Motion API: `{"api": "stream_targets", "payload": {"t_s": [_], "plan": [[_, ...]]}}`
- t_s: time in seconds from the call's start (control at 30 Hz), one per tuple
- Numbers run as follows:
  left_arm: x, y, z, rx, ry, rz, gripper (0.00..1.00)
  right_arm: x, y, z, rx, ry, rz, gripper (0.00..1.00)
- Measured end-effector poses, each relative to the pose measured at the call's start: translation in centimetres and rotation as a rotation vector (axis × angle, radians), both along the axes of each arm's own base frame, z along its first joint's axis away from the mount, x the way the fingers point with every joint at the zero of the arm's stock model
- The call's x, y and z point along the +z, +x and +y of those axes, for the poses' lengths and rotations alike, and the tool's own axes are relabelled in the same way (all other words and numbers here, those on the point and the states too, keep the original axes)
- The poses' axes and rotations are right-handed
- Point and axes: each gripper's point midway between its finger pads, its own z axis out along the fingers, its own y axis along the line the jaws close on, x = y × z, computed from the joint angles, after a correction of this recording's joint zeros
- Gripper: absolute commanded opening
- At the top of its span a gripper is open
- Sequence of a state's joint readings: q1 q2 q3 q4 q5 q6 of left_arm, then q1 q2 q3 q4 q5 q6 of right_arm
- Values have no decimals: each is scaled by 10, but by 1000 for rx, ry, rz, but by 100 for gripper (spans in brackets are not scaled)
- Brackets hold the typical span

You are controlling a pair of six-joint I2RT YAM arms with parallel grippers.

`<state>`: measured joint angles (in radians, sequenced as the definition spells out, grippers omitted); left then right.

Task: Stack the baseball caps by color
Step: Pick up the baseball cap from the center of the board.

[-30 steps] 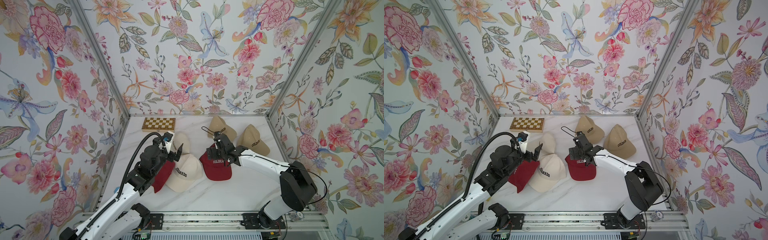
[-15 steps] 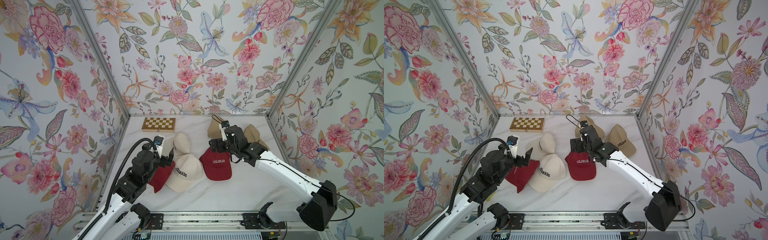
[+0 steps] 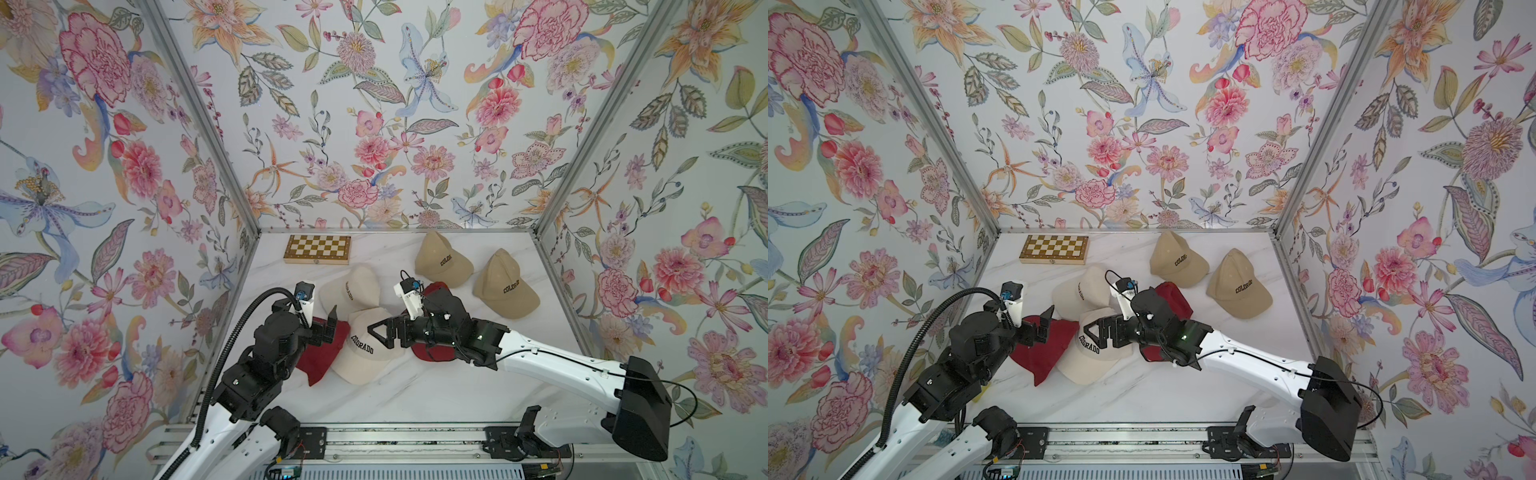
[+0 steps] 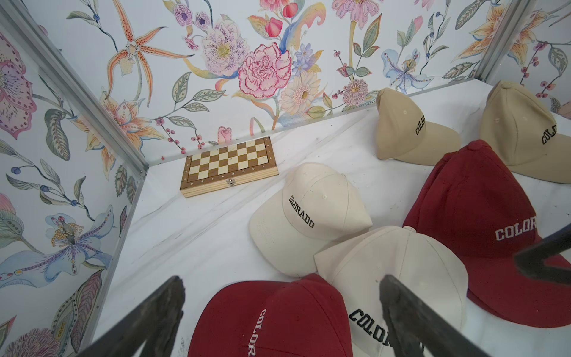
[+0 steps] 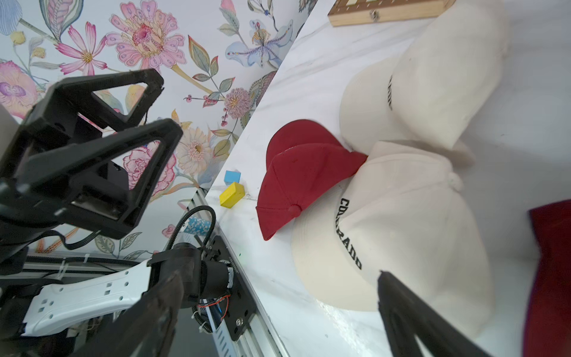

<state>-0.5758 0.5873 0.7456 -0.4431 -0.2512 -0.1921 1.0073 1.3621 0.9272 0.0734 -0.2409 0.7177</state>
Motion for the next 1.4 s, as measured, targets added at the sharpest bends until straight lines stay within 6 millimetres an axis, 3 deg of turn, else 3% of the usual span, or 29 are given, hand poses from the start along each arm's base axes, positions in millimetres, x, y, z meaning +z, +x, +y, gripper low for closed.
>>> {"api": "stream_targets", "payload": {"t_s": [0.27, 0.47, 0.67, 1.0, 1.4], "plan": [[-1, -3, 2, 1, -5, -1, 100, -35, -16, 43, 76, 71, 129, 99], [-11, -2, 1, 1, 7, 17, 100, -62, -18, 65, 87, 87, 215, 99], [-13, -3, 1, -1, 7, 17, 100, -78, -21, 82, 89, 103, 278, 98], [-11, -2, 0, -9, 5, 8, 100, -106, -16, 108, 73, 107, 375, 85], [-11, -1, -1, -20, 25, 1, 100, -106, 0, 122, 41, 133, 379, 63]]}}
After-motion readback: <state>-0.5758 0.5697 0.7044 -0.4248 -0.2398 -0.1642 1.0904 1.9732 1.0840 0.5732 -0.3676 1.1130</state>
